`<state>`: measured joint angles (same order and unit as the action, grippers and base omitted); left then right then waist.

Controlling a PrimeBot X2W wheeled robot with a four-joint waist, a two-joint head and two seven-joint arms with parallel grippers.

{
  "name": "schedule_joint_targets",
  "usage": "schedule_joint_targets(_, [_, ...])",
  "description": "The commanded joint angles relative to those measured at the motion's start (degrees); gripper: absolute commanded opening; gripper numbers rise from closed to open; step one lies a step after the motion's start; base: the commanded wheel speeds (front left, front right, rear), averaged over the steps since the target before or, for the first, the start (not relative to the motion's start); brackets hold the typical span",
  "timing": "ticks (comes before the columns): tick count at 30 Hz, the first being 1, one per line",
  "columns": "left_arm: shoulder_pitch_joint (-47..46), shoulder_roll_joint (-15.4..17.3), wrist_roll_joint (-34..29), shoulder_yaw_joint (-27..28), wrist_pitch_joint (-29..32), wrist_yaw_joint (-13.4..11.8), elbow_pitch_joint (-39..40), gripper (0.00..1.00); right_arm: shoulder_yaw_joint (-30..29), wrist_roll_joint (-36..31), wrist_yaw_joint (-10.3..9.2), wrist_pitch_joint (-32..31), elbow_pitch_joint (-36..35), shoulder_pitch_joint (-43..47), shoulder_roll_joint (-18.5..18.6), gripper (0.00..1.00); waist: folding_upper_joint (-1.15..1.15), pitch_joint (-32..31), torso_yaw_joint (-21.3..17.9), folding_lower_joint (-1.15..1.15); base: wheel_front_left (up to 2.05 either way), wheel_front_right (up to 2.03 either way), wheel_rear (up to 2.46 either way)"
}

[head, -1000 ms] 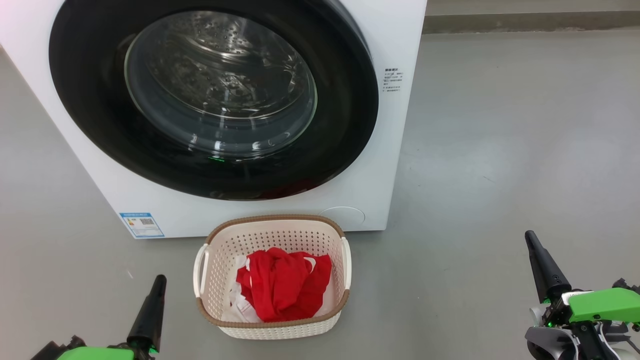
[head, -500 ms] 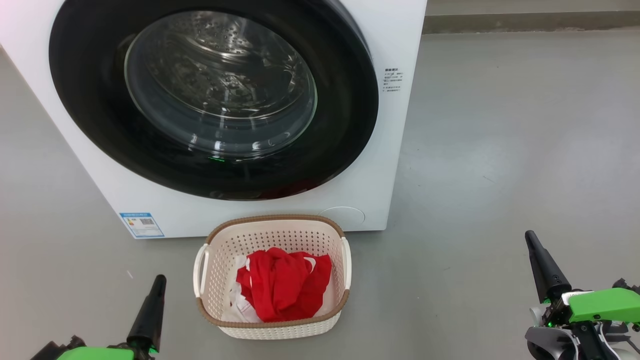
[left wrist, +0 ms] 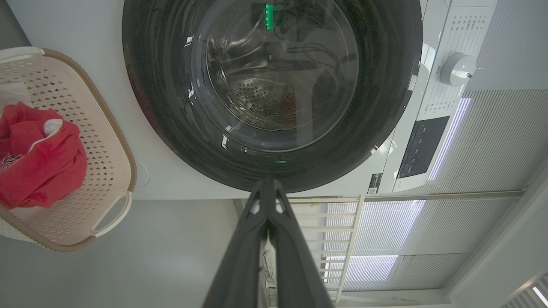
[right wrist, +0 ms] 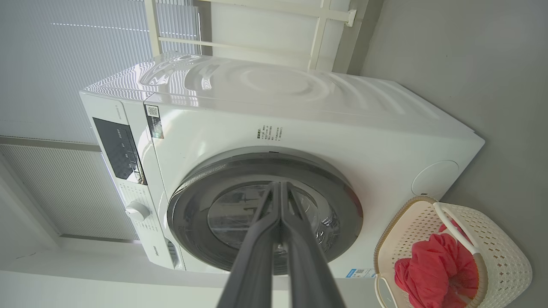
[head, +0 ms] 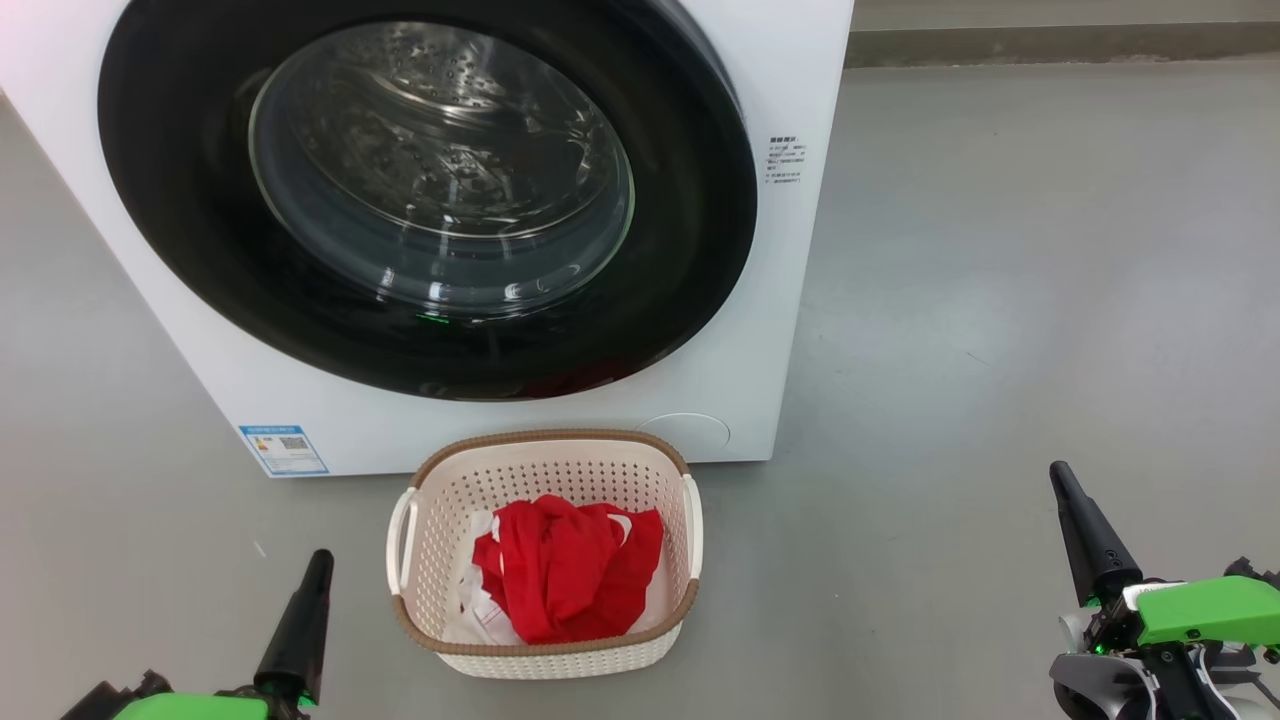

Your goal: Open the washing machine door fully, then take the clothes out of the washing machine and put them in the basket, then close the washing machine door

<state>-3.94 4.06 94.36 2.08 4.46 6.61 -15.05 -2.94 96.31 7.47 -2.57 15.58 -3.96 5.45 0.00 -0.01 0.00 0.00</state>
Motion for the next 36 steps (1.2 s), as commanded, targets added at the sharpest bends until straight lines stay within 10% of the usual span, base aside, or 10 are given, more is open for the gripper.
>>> schedule_joint_targets(1, [-2.5,0.5,-0.2,2.2,0.2,0.5,1.2,0.00,0.9,-0.3,0.02,-0.3,-1.5,-2.4,0.8,0.00,0.00,0.0,0.0,0.00,0.00,0.00,0.00])
schedule_joint_targets(36, [-2.5,0.3,-0.5,2.4,0.4,0.5,1.2,0.00,0.6,-0.6,0.02,-0.6,-1.4,-2.4,0.5,0.00,0.00,0.0,0.0,0.00,0.00,0.00,0.00])
